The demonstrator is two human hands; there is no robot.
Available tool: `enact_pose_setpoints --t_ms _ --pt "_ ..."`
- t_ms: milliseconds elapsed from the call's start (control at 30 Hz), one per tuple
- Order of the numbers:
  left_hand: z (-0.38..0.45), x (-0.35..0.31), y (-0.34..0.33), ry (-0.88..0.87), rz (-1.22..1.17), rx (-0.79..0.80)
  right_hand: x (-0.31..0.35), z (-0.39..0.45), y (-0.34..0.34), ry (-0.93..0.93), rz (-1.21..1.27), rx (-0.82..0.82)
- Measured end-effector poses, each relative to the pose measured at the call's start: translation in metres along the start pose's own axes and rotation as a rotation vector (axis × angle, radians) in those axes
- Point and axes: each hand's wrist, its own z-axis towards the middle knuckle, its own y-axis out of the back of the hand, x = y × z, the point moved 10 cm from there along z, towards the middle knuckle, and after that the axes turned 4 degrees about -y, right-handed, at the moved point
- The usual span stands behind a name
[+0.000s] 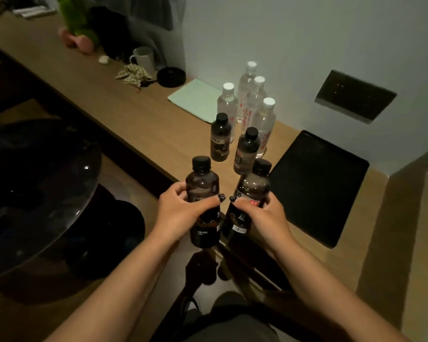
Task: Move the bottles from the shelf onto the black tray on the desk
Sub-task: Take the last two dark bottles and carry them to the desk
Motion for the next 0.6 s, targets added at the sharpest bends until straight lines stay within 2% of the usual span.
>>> enact_pose_setpoints --t_ms 167,400,600 --pt "0.064 -0.014 -0.003 -0.051 0.126 0.075 0.015 0.039 -0.004 0.075 -0.100 -0.107" --pt "0.147 -0.008 -0.030 -0.067 0.236 0.180 0.009 0.105 -0.003 0.033 -0.115 -0.219" --pt "0.188 0.007 -0.046 -0.035 0.257 0.254 0.007 0.146 -0.014 -0.010 -0.303 -0.200"
